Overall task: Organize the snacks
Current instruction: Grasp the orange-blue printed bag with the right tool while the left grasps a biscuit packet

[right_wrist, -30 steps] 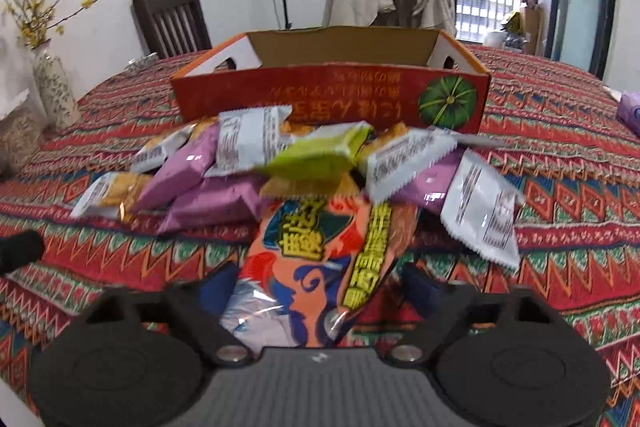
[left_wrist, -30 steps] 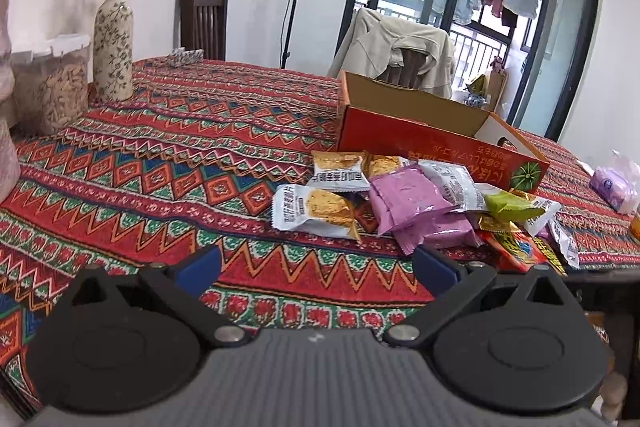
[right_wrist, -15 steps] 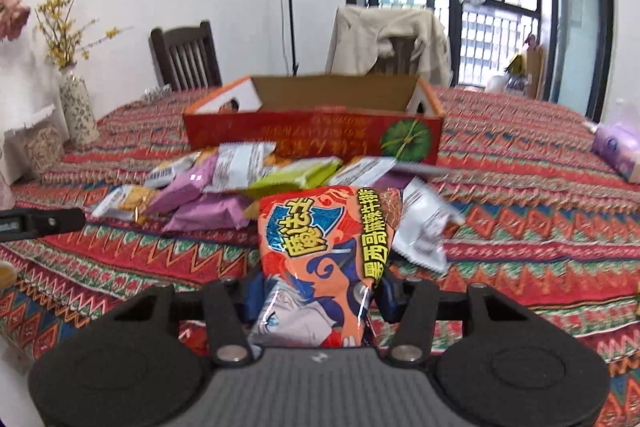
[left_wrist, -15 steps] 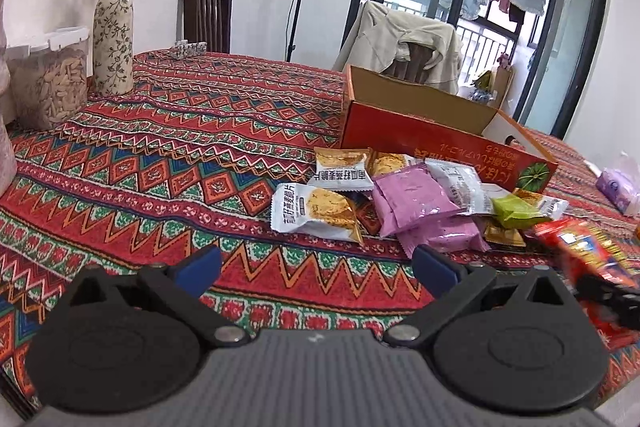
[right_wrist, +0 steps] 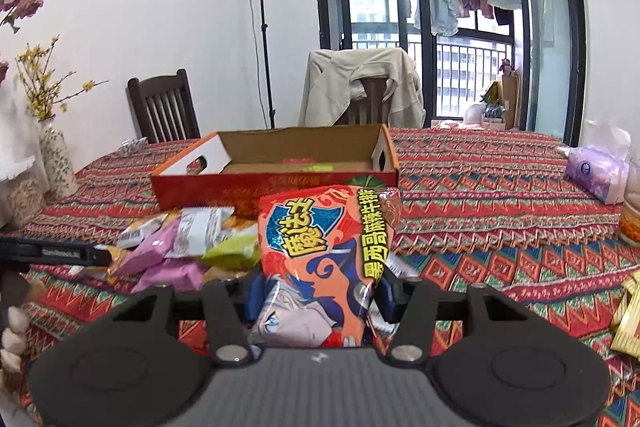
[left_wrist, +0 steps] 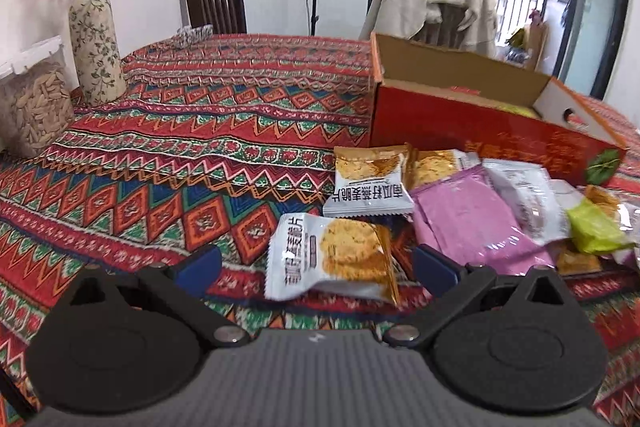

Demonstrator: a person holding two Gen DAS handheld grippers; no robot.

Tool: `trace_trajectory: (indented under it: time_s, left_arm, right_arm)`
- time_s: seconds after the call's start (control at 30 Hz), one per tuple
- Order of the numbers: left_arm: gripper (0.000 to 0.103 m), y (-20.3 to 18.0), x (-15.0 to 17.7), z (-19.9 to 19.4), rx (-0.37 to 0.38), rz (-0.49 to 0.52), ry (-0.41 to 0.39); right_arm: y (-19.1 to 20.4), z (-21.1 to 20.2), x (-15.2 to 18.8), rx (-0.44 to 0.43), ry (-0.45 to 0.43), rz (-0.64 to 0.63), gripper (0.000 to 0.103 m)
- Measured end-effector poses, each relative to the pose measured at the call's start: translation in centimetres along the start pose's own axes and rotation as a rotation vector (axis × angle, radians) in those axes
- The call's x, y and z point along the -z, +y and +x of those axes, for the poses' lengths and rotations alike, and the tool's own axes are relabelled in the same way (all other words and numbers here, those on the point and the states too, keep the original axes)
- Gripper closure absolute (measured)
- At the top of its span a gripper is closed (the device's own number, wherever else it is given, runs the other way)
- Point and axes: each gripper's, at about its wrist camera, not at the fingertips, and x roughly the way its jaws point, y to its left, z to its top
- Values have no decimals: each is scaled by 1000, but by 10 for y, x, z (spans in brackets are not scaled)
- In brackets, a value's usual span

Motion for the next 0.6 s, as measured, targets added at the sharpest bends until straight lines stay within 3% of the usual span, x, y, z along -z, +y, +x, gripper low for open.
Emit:
trace_trajectory:
  time_s: [0.1,0.2,0.4,0.6]
  left_arm:
    - [1,-7,-3,15,-18,22,27]
    - [15,-10,0,23,-27,30,41]
    - [27,-10,5,19,-16,29,6]
    - [29,-7,5,15,0,15,7]
  right_arm:
    - [-6,6,-5,-1,-6,4,51]
    - [-11,11,-7,-9,-9,10,51]
    - [-14,23,-7,-22,-1,18,51]
    - [-16,27,-7,-32,-2,27,51]
